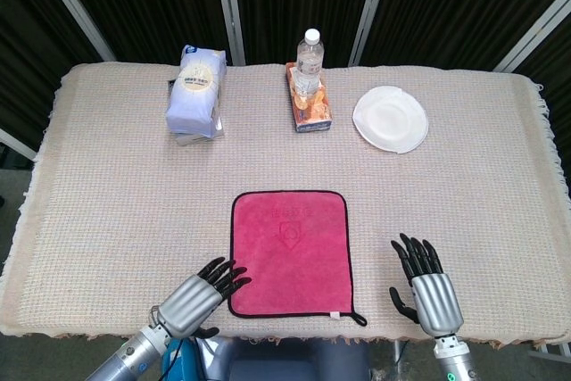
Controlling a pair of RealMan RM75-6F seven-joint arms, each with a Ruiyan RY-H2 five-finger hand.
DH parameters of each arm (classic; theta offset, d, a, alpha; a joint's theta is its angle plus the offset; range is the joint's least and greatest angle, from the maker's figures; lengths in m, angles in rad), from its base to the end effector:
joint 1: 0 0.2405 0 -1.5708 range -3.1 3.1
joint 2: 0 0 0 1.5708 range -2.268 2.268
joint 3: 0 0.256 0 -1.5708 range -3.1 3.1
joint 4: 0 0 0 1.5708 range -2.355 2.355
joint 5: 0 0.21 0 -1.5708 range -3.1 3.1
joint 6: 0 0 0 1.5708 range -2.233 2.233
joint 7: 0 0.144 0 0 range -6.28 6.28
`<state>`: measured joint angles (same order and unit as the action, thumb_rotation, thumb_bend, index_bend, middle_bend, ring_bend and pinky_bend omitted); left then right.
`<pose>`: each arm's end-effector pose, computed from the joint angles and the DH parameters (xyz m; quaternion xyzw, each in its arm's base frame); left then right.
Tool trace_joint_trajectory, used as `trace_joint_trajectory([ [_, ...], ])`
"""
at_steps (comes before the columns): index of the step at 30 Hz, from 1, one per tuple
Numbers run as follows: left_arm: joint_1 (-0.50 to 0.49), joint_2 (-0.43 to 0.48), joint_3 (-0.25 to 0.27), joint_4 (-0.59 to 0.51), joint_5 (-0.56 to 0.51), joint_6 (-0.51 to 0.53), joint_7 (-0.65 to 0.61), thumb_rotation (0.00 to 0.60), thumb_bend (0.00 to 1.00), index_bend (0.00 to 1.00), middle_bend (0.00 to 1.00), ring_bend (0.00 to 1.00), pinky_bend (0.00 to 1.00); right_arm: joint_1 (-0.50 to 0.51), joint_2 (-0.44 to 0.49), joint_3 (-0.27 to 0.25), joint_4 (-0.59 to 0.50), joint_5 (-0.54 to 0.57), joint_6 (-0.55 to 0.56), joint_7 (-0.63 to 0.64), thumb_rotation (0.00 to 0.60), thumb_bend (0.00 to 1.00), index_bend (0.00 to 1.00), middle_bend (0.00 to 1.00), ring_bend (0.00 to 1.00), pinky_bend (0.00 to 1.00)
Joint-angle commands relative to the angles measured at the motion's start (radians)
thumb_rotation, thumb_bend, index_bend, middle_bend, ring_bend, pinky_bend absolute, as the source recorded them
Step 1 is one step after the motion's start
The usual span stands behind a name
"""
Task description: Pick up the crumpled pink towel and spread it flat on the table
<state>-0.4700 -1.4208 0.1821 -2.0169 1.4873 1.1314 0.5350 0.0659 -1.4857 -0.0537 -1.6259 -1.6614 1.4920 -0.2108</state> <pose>-0.1296 0.1584 -0.0030 -0.8073 -0.3742 -0.3683 0.2694 -0.2402 -0.1471 0.0333 0.6248 -0.4204 0.4447 0.4848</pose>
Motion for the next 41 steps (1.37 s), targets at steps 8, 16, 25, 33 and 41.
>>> trace_joint_trajectory([
  [8, 0.117, 0.026, -0.089, 0.155, 0.087, 0.251, -0.160, 0.600, 0.12, 0.08, 0.03, 0.00, 0.02, 0.037, 0.087, 0.039, 0.072, -0.011, -0.018, -0.080, 0.600, 0.35, 0.00, 0.00, 0.00, 0.00],
  [16, 0.208, 0.059, -0.114, 0.287, 0.047, 0.365, -0.198, 0.600, 0.07, 0.04, 0.00, 0.00, 0.00, 0.051, 0.166, 0.058, 0.066, 0.072, -0.086, -0.112, 0.600, 0.28, 0.00, 0.00, 0.00, 0.00],
  [25, 0.287, 0.121, -0.132, 0.345, 0.005, 0.446, -0.262, 0.600, 0.07, 0.02, 0.00, 0.00, 0.00, 0.039, 0.195, 0.068, 0.059, 0.077, -0.049, -0.054, 0.600, 0.27, 0.00, 0.00, 0.00, 0.00],
  [33, 0.339, 0.179, -0.145, 0.360, -0.007, 0.481, -0.367, 0.600, 0.07, 0.02, 0.00, 0.00, 0.00, -0.003, 0.200, 0.077, 0.023, 0.044, 0.065, 0.014, 0.600, 0.27, 0.00, 0.00, 0.00, 0.00],
  [41, 0.360, 0.206, -0.152, 0.415, -0.002, 0.476, -0.410, 0.600, 0.07, 0.02, 0.00, 0.00, 0.00, -0.014, 0.242, 0.067, -0.005, 0.041, 0.068, 0.014, 0.600, 0.27, 0.00, 0.00, 0.00, 0.00],
])
